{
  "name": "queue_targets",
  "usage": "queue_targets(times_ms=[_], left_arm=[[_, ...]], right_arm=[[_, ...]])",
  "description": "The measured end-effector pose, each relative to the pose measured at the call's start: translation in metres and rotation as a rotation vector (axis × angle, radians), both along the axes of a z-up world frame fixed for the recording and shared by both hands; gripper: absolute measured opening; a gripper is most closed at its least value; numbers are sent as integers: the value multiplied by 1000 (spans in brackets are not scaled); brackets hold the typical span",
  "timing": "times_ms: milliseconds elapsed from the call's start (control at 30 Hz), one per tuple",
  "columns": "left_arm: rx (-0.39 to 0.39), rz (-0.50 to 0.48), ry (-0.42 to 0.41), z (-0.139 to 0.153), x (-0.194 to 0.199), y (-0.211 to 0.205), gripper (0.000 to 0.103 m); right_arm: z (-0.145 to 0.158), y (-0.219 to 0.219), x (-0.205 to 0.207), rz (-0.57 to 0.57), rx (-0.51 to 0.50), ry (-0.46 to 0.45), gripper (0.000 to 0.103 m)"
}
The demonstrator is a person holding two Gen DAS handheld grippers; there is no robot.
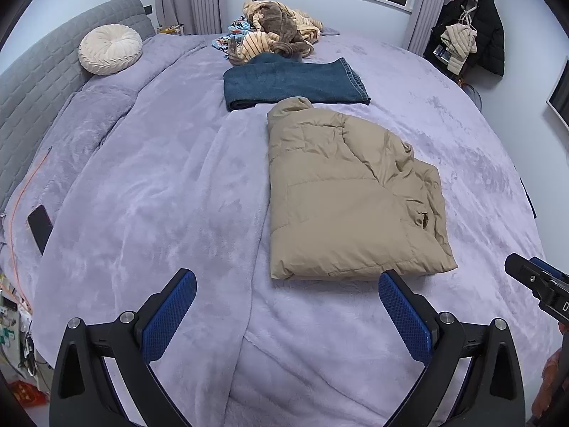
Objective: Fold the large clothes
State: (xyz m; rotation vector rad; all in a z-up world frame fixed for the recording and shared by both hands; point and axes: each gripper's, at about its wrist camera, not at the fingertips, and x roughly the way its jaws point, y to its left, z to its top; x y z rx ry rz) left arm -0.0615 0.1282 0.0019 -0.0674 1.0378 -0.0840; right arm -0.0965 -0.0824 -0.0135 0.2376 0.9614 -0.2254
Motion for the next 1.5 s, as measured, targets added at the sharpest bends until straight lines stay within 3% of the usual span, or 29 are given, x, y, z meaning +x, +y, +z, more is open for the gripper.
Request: queue_targets(times_ms=[1500], left_arm=[[6,15,-15,7,-8,-1,103]], right_arm=[[3,-2,-2,4,-7,-5,84]])
